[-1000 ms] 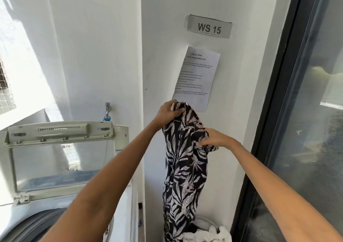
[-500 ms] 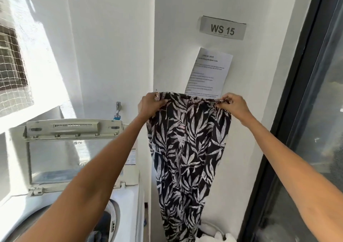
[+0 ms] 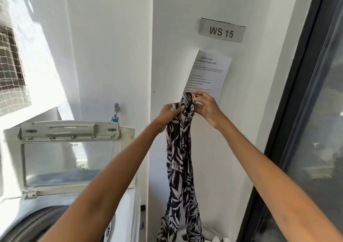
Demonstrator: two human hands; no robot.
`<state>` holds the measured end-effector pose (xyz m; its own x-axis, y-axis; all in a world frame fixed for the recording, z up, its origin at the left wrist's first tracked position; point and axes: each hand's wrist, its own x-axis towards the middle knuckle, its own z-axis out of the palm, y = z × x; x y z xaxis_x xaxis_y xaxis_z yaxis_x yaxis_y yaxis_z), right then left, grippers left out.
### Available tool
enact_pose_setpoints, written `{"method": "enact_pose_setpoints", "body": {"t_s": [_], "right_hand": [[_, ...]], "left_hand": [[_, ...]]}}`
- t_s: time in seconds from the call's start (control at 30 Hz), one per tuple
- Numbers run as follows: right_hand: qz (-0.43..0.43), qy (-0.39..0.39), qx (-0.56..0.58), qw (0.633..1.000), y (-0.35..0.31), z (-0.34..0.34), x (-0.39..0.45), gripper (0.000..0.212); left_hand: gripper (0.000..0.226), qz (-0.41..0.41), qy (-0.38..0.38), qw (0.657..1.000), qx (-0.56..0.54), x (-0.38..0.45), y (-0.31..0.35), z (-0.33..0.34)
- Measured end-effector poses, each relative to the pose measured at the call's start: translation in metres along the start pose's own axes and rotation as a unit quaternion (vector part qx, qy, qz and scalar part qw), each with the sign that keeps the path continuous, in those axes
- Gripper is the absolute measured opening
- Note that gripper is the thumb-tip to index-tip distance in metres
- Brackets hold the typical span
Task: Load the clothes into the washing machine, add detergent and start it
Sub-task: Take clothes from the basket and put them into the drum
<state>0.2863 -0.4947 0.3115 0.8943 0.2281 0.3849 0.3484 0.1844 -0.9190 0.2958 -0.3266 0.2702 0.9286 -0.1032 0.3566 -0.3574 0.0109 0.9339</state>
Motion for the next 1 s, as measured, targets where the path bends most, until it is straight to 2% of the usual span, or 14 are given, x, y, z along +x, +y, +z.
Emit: {"method": "enact_pose_setpoints", "body": {"t_s": [0.07,0.1,0.2,0.27,0.3,0.37,0.43,0.5,0.6,0.7,0.8,0.9,1.0], "right_hand": [[0.01,-0.026,-0.008,1.0,0.026,-0.012,-0.011,0.044],[0.031,-0.029,-0.071,0.997,0.044,-0.016,-0.019,0.061],[0.135,-0.069,-0.278,0.949,0.107,-0.01,-0.048,0.099],[0.169,-0.089,-0.328,0.925,0.147,0.003,-0.065,0.111],[0.179,-0.074,-0.344,0.919,0.161,0.01,-0.071,0.107],[0.188,-0.019,-0.379,0.906,0.178,0.017,-0.075,0.078],[0.187,0.009,-0.414,0.891,0.178,0.017,-0.07,0.054],[0.168,0.004,-0.434,0.885,0.166,0.013,-0.06,0.046],[0.139,-0.011,-0.424,0.895,0.143,0.008,-0.043,0.047],[0.15,-0.09,-0.397,0.901,0.121,0.023,-0.027,0.05],[0.149,-0.174,-0.363,0.903,0.106,0.065,-0.014,0.052],[0.121,-0.235,-0.295,0.918,0.088,0.121,-0.014,0.053],[0.062,-0.219,-0.226,0.947,0.069,0.179,-0.007,0.047]], "left_hand": [[0.01,0.01,0.036,0.999,-0.017,-0.001,0.0,0.001],[0.011,0.009,0.057,0.998,-0.035,-0.001,0.001,0.003],[0.015,-0.001,0.1,0.987,-0.127,0.001,0.008,0.013],[0.014,-0.012,0.116,0.972,-0.206,0.001,0.019,0.021],[0.013,-0.019,0.127,0.963,-0.239,0.001,0.024,0.023],[0.011,-0.017,0.152,0.95,-0.273,0.003,0.033,0.018],[0.01,0.004,0.195,0.946,-0.259,0.004,0.035,-0.004],[0.009,0.008,0.266,0.941,-0.208,0.0,0.026,-0.039],[0.018,-0.054,0.331,0.932,-0.136,-0.026,-0.01,-0.105],[0.029,-0.137,0.35,0.912,-0.163,-0.072,-0.054,-0.154],[0.041,-0.178,0.387,0.886,-0.182,-0.113,-0.078,-0.183],[0.034,-0.217,0.382,0.887,-0.141,-0.144,-0.08,-0.212],[0.025,-0.241,0.363,0.895,-0.094,-0.172,-0.069,-0.24]]}}
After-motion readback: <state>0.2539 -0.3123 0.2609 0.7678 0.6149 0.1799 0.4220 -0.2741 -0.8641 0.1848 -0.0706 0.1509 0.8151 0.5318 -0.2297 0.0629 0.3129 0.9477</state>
